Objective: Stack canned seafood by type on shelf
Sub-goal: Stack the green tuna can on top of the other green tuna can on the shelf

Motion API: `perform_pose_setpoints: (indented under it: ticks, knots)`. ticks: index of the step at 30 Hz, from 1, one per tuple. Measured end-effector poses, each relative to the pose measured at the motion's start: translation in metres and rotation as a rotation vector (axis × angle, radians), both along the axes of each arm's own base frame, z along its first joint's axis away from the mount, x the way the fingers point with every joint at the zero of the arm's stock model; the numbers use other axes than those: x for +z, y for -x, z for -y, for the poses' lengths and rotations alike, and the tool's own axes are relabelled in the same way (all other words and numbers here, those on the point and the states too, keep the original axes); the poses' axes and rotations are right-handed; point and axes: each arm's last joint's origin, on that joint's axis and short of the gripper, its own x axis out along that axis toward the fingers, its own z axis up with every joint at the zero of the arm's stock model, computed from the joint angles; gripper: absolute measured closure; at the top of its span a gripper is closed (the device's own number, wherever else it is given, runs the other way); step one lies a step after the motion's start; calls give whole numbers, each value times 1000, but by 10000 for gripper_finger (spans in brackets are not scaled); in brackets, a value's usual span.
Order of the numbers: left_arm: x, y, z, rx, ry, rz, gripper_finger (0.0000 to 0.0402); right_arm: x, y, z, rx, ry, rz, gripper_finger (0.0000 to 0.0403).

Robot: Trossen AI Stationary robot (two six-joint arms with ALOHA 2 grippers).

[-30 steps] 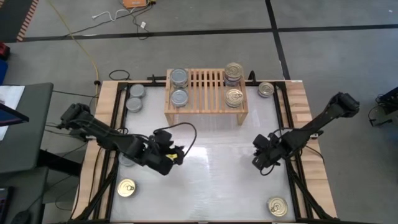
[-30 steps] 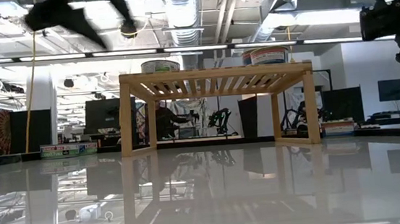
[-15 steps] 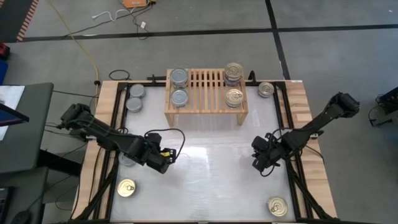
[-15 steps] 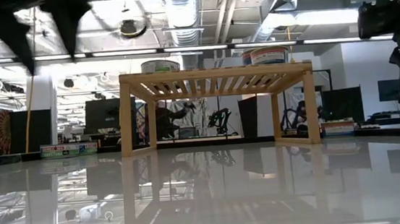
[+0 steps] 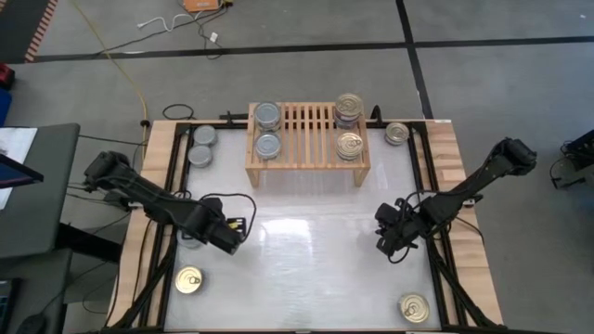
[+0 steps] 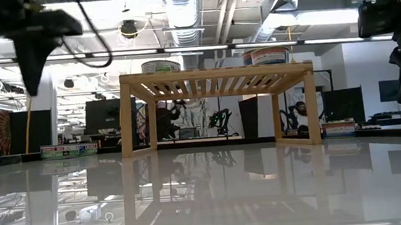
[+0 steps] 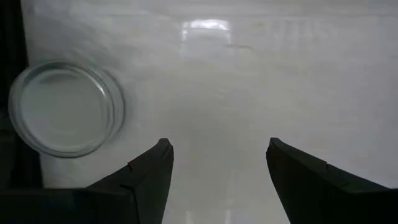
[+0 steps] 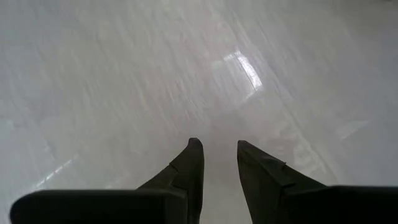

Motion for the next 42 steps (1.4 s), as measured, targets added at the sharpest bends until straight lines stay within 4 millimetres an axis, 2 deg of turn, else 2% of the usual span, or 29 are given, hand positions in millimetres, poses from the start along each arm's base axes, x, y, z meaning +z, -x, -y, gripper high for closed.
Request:
perform_pose_setpoints:
  ticks: [4,8,12,18,24,29,33,39,42]
  knots:
    - [-12,5,-3,26,9,49,155,0,0,0,1,0,0,280]
    - [-13,5,-9,32,-34,53,155,1,-2,0,-7,-8,12,280]
    - [-12,7,-24,11,-63,-7,155,1,-6,4,-36,-20,33,280]
    - [-6,23,-68,-56,-89,-37,155,2,-10,11,-90,-27,44,280]
    - [-5,58,-113,-87,-132,-24,155,2,-15,22,-201,-49,52,280]
    - [-2,81,-142,-20,-210,-22,155,2,-17,30,-251,-50,54,280]
    - [-1,88,-169,15,-246,-39,155,2,-17,30,-255,-49,53,280]
    - [-6,87,-207,-25,-268,-29,155,2,-18,33,-271,-49,54,280]
    - [-12,89,-226,1,-261,-62,155,2,-19,36,-333,-71,62,280]
